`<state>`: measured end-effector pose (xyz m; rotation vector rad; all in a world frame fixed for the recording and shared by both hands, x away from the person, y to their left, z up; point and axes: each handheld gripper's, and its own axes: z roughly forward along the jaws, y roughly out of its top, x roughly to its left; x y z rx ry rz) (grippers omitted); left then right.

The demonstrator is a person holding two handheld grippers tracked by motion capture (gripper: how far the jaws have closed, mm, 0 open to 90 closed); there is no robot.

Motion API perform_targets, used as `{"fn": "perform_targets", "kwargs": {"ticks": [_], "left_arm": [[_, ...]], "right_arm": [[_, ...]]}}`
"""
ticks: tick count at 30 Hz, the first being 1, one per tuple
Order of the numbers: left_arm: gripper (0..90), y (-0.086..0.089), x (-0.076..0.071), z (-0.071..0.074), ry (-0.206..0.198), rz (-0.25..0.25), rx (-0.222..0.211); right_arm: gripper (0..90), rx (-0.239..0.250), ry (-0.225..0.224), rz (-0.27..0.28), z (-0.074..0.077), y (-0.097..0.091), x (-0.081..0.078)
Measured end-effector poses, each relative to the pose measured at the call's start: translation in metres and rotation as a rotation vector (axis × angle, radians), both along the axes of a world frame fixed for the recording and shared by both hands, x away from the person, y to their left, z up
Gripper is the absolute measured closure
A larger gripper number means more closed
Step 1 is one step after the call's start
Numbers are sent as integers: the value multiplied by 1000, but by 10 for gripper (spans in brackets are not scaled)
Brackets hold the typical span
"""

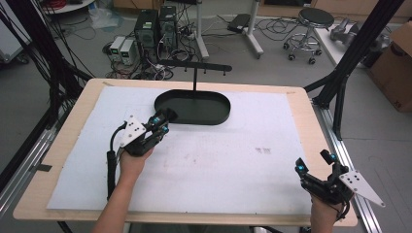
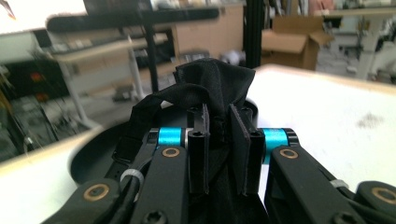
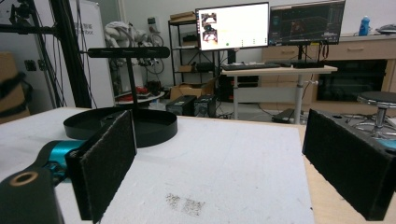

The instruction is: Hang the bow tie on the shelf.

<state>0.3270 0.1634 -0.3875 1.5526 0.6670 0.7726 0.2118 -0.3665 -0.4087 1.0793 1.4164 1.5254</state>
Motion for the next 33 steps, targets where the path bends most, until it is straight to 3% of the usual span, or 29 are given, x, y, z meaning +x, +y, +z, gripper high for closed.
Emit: {"fn": "perform_targets", "kwargs": {"ticks": [7,17,24,33], "left_arm": [[778,2,-10,16,-153,86,-18],[777,-2,-9,46,-303,140,-75],[777,-8,9,56,-339,144,-79],[776,-28,49,62,-348,142,-87]], "right_arm": [[89,-4,1,3,0,1,1],[89,-2,8,4,-1,2,1],[89,-6,2,2,0,2,1],[89,-7,-8,14,1,3,1]]}}
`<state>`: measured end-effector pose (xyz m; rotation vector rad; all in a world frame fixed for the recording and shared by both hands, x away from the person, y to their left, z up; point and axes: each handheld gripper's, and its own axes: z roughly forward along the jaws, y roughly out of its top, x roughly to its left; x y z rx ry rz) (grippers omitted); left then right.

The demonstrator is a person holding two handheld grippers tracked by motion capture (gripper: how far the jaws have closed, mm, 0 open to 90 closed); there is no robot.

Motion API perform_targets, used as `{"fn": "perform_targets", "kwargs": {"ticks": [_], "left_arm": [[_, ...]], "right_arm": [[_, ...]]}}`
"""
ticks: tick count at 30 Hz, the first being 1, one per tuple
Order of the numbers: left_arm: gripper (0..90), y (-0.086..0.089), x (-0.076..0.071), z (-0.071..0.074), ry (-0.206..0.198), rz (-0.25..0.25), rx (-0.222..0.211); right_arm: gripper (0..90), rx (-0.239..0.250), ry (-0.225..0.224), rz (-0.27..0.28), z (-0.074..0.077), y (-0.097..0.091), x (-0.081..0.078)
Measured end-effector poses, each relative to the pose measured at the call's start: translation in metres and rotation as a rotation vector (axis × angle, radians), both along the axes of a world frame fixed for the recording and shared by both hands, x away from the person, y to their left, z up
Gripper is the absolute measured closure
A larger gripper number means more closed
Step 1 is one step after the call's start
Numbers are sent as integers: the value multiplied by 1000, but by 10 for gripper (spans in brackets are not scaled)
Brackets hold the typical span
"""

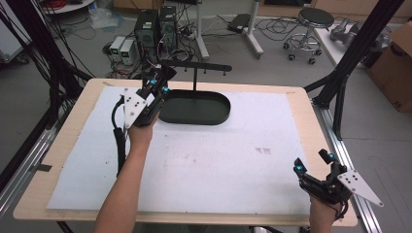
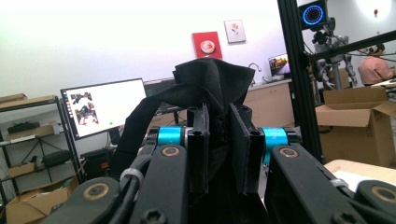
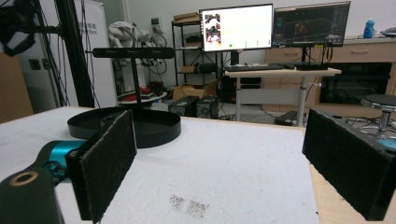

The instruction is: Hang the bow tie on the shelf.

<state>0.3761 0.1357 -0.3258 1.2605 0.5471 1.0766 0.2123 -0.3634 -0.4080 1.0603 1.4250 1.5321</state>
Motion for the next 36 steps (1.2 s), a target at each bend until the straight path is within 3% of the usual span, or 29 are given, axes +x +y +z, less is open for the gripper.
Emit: {"fn": "perform_targets", "kwargs": {"ticks": [5,8,16,27,36], "left_arm": [[777,-6,24,1,2,-4,-16],[777,-9,39,1,7,-4,-2],[777,-7,75,-4,51,14,-19],[776,-11,93,-24,115,31,4],[776,-11,98,-34,156,36,32]], "right_arm": [[89,4,-14,14,0,-1,0],[89,4,-19,19,0,0,-2],[89,11,-47,3,7,-6,-6],[89,25,-62,-8,9,-10,-10],[89,24,-63,-10,9,-12,-10]]}}
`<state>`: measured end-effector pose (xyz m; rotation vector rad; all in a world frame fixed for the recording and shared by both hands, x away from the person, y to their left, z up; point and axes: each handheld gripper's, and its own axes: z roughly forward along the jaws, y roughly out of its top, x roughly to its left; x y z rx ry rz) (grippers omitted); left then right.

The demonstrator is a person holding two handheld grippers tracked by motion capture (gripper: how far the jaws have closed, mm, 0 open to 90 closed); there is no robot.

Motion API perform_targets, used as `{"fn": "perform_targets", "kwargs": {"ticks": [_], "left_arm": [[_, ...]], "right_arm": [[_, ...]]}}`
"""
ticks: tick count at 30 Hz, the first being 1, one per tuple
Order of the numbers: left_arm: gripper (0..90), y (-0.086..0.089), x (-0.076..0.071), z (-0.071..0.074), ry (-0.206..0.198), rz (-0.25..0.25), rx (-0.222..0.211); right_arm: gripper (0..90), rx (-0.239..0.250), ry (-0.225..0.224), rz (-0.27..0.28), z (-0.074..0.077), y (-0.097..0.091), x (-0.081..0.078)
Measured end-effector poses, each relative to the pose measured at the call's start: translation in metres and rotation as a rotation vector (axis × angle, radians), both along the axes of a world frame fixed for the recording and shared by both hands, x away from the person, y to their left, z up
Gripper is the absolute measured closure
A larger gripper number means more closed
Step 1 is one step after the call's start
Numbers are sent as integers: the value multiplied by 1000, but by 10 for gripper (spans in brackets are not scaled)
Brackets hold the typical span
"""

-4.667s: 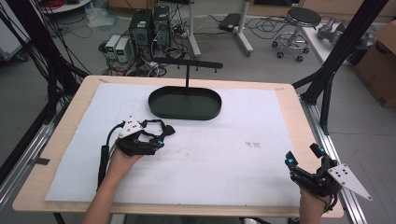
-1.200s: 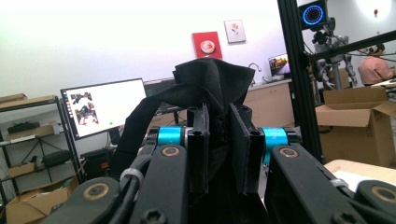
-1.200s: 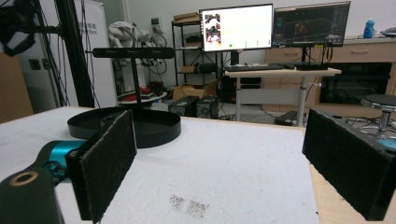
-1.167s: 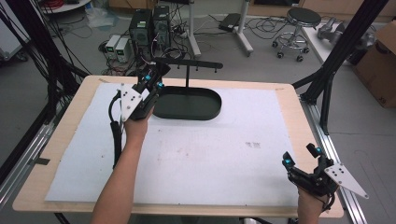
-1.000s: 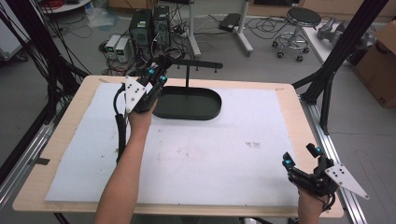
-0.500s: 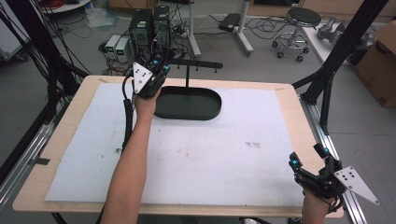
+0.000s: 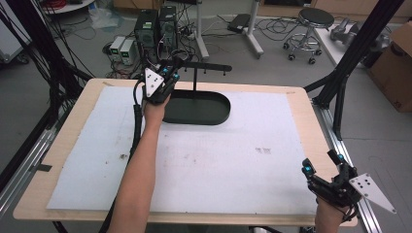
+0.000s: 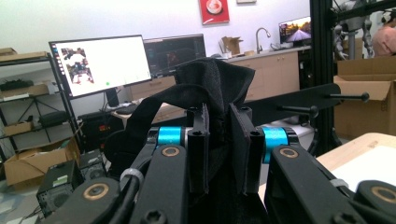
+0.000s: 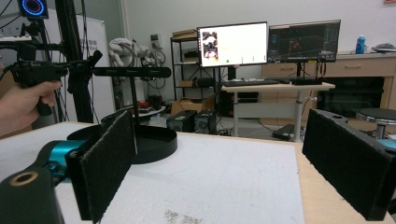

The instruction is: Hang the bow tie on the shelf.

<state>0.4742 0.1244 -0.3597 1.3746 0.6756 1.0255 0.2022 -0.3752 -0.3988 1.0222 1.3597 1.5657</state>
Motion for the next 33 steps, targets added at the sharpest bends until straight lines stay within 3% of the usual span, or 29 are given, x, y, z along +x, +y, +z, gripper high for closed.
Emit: {"fn": "perform_targets", "kwargs": {"ticks": [21,26,33], "left_arm": [[758,1,3,-16,64,-7,25],[577,3,2,-15,84,-27,-9],[461,5,-6,-11,86,-42,-14]], "right_arm": [[89,3,-1,1,1,1,1],[89,3,-1,3,2,1,1],[89,4,-5,9,4,2,1]]}}
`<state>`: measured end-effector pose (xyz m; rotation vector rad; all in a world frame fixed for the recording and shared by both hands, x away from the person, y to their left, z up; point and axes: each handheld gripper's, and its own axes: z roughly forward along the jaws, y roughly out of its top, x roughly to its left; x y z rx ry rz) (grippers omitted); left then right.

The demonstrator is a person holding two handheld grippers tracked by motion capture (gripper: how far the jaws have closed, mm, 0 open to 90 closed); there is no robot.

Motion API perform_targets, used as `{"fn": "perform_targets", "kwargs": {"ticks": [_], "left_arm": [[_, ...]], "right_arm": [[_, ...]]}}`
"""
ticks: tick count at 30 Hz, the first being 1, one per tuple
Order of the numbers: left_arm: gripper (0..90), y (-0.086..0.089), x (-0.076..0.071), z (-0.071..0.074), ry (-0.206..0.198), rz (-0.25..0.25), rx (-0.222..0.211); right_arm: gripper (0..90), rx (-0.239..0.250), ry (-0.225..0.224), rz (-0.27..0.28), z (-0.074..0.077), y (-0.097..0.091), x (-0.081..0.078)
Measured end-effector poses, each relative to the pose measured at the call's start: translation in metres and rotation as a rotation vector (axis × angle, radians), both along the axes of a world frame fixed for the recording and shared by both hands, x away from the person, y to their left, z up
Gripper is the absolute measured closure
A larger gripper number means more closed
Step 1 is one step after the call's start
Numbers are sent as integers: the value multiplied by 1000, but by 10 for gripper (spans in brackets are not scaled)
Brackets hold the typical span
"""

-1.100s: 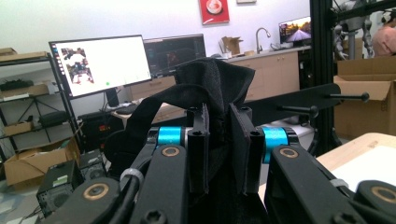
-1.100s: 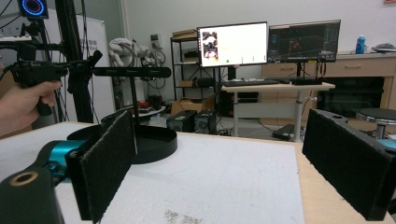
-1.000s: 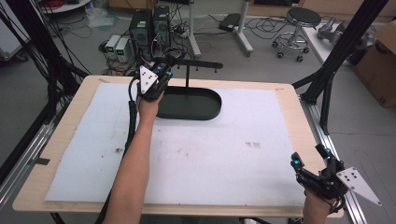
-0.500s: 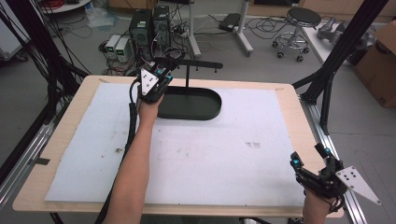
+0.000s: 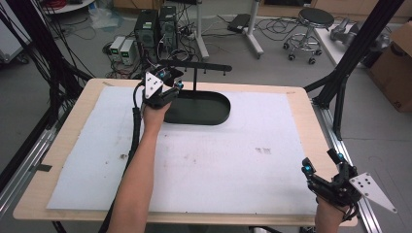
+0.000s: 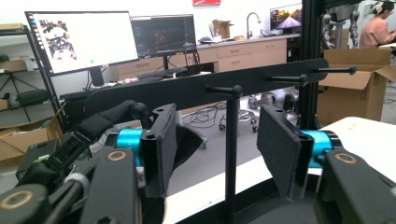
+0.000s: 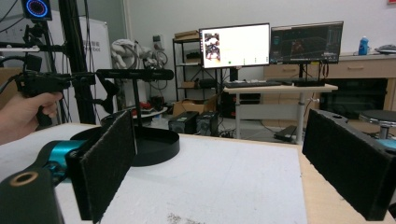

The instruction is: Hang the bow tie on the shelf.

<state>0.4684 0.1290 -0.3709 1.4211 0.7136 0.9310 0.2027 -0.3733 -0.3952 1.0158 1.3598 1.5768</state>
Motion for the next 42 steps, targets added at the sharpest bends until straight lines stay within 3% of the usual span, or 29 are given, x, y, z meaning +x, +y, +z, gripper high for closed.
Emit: {"fn": "perform_targets", "kwargs": {"ticks": [5,10,14,21,25,35,38,42], "left_arm": [[401,5,-16,3,-15,1,-16],[331,16,-41,11,-46,-18,-18],[236,31,-65,20,-84,-30,-46],[165,60,-104,37,-138,-31,-113],[96,74,-124,42,-124,-9,-127],[82,119,-184,35,-116,40,-120],[81,133,-203,26,-108,56,-113],[82,150,-218,8,-80,86,-116]], "right_arm": [[89,0,0,5,1,2,0],[89,-12,1,12,1,6,2],[89,-12,8,20,-2,9,5],[89,-21,8,32,-2,13,7],[89,-15,15,30,-2,14,7],[89,-15,10,34,-1,14,8],[89,-19,4,36,-1,15,8],[89,-27,10,35,-2,16,9]]}}
